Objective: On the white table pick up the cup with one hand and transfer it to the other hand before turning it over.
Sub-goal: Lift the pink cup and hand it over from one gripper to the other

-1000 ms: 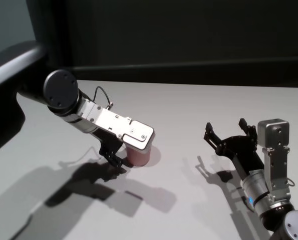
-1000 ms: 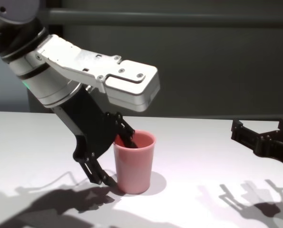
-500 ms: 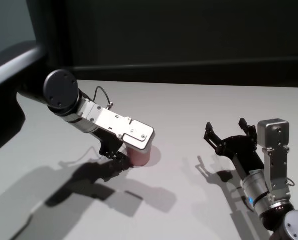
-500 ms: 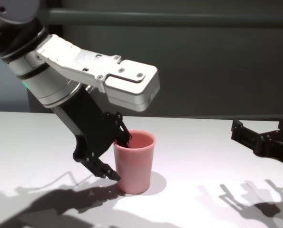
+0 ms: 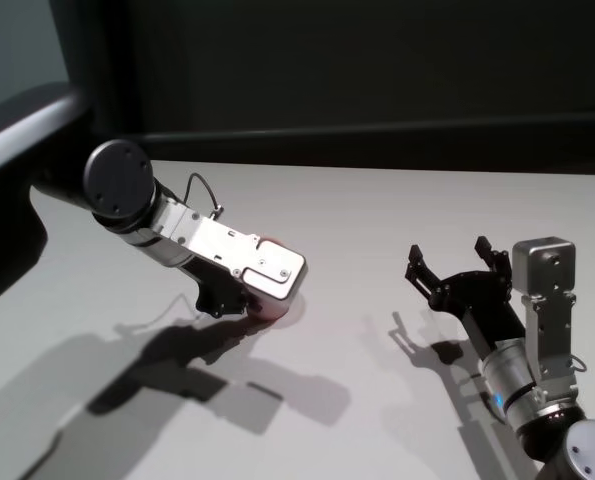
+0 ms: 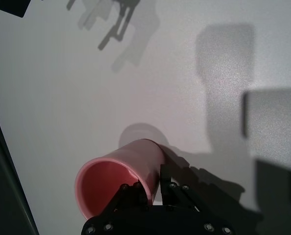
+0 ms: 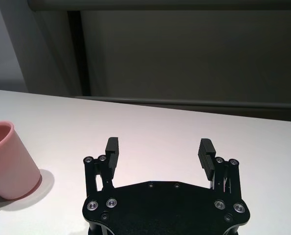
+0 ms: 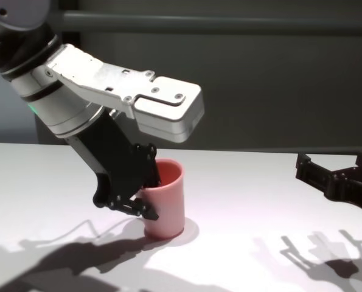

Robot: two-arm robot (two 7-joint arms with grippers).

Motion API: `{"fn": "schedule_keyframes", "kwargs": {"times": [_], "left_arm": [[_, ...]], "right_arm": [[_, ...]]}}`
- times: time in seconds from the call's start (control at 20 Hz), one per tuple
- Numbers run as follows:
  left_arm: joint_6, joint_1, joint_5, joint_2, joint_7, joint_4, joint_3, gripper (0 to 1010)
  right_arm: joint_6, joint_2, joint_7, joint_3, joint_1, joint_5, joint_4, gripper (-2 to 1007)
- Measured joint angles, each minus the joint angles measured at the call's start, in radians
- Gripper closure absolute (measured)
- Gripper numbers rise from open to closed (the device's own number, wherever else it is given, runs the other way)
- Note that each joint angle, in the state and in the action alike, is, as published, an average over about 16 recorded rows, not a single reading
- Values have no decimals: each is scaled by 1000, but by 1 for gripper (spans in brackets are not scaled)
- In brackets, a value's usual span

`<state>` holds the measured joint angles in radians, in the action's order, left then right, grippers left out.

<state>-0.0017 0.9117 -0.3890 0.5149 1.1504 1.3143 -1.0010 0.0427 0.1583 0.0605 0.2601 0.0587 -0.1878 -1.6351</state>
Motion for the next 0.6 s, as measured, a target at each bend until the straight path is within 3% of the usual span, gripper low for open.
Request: {"fn": "schedule_keyframes", "kwargs": {"times": [0.3, 0.6], "left_arm": [[0, 0, 2, 1, -1, 1, 0, 917], [-4, -1, 15, 8, -10, 3, 3, 962]], "right_arm": [[0, 0, 0, 0, 0, 0, 0, 5], [0, 0, 0, 0, 0, 0, 0, 5]]}}
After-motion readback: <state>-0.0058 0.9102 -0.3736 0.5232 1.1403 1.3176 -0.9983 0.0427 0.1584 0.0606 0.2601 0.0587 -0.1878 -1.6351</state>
